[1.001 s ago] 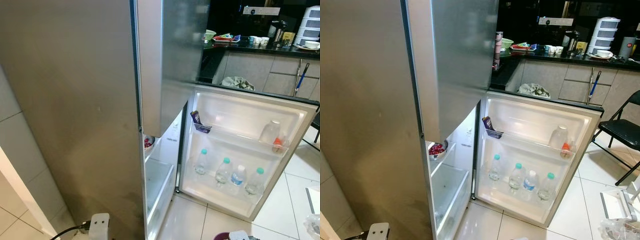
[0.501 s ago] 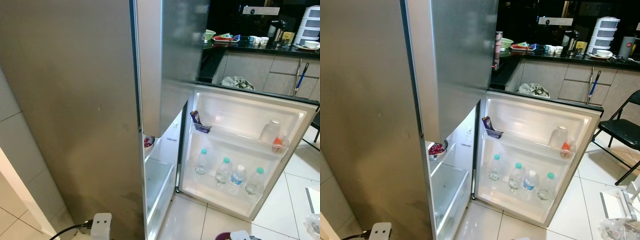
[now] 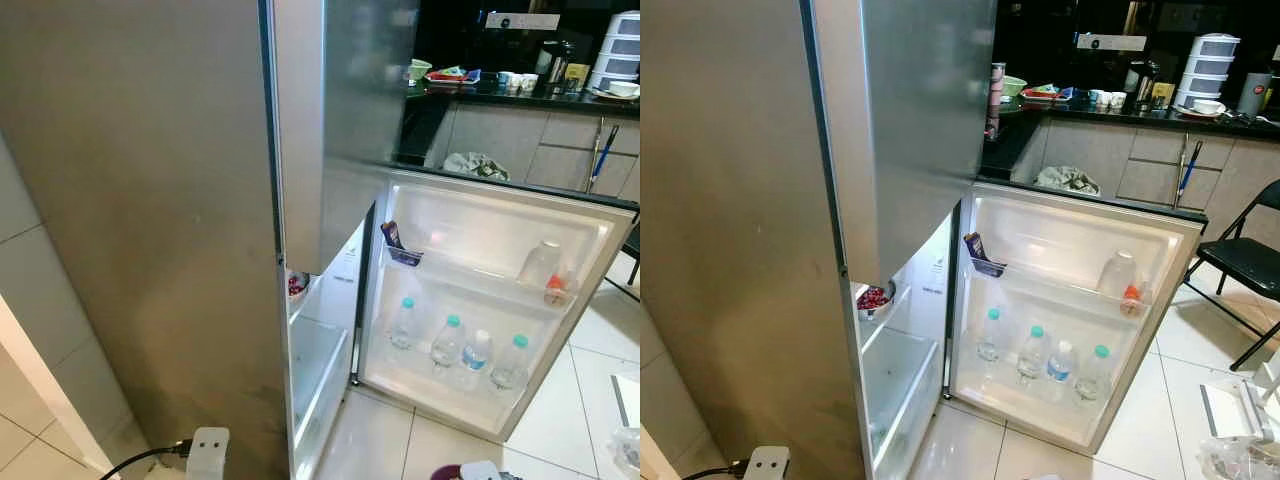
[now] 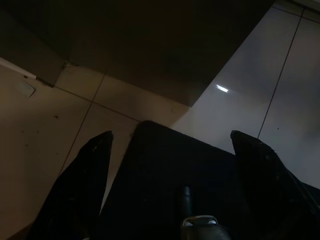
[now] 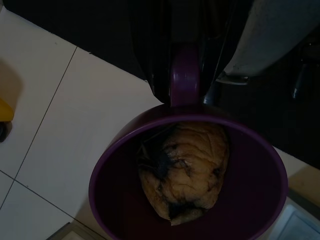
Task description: Restocking fridge
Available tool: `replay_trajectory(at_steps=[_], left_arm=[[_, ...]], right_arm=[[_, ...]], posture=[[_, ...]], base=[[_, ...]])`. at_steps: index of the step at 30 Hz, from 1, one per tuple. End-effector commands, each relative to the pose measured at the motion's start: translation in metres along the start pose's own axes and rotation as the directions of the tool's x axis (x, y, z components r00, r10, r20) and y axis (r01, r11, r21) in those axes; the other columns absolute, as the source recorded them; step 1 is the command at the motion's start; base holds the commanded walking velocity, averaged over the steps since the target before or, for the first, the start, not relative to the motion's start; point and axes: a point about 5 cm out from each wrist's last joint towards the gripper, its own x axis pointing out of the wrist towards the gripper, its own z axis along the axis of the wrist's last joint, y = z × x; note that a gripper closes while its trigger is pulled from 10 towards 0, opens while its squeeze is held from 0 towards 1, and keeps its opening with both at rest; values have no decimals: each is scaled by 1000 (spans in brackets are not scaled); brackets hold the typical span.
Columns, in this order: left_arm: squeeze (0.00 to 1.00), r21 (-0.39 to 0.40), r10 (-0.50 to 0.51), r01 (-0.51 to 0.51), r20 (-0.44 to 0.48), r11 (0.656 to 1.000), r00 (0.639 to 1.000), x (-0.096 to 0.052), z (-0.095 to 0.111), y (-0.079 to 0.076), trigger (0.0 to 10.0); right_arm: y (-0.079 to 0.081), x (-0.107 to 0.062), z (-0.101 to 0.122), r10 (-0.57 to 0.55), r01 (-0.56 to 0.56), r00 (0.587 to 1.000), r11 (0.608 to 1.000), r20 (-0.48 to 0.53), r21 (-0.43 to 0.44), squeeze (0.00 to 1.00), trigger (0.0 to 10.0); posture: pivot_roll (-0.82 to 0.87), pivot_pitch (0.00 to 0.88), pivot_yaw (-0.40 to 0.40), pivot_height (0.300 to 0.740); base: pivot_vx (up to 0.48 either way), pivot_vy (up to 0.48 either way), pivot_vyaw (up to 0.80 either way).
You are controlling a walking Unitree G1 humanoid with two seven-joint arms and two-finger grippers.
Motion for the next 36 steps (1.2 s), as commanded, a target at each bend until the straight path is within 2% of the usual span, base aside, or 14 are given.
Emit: replay_trajectory(at_steps=[1,7,11,12,13,14,15,17,22,24,29,33,34,36], left_arm=[[1000,2,3,-3,-24,1000,1000,-1,-5,3,10000],[1000,-49,-40,40,-7,998,999,-1,-4,-1,10000],[1000,-53,-40,40,1,998,999,-1,-3,-1,10000],[1000,-60,-33,33,-6,998,999,-1,-4,-1,10000],[882,-75,-20,19,-10,997,1000,-1,-4,0,10000],[882,-75,-20,19,-10,997,1000,-1,-4,0,10000],[0,-90,1,-1,-7,996,1000,-1,-3,2,10000],[0,-106,5,-5,4,994,1000,-1,-3,2,10000],[0,-146,-52,52,0,988,999,-1,-3,-1,10000],[0,-139,-42,39,-18,990,999,-1,-4,0,10000],[0,-185,-27,17,-52,983,998,-1,-8,1,10000],[0,-190,14,-16,-11,982,1000,-1,-2,7,10000],[0,-179,87,-82,24,981,996,-1,5,16,10000],[0,-169,115,-108,32,980,993,-1,8,19,10000]], right_arm=[[-1,0,-1,-6,6,1000,1000,-4,17,0,10000],[-1,0,0,17,-18,1000,996,12,87,0,10000],[-2,0,1,21,-24,999,993,28,113,0,10000],[-3,0,4,23,-33,998,983,61,178,0,10000],[-3,-1,6,26,-44,996,974,82,223,0,10000],[-3,-1,6,26,-44,996,974,82,223,0,10000],[-4,-1,8,25,-51,995,960,97,275,0,10000],[-5,0,9,25,-56,995,943,96,327,0,10000],[-6,0,7,15,-36,998,941,66,337,0,10000],[-5,0,7,21,-42,998,938,64,344,0,10000],[-4,0,7,37,-57,997,930,62,363,0,10000],[-2,0,7,41,-60,997,929,60,366,0,10000],[0,1,8,51,-73,996,918,68,389,0,10000],[1,1,8,54,-79,996,914,74,398,0,10000]], posture=[[-24,35,-17,734],[-24,35,-17,734],[-23,35,-15,734],[-22,37,-15,734],[-24,36,-12,734],[-24,36,-12,734],[-23,38,-11,734],[-23,37,-10,734],[-23,38,-9,734],[-23,37,-10,734],[-22,33,-10,734],[-16,26,-1,734],[-8,23,6,734],[-5,21,7,734]], base=[[0,0,0],[0,0,0],[0,0,0],[0,0,0],[0,0,0],[0,0,0],[0,0,0],[0,0,0],[0,0,0],[0,0,0],[0,0,0],[0,0,0],[0,0,0],[0,0,0]])
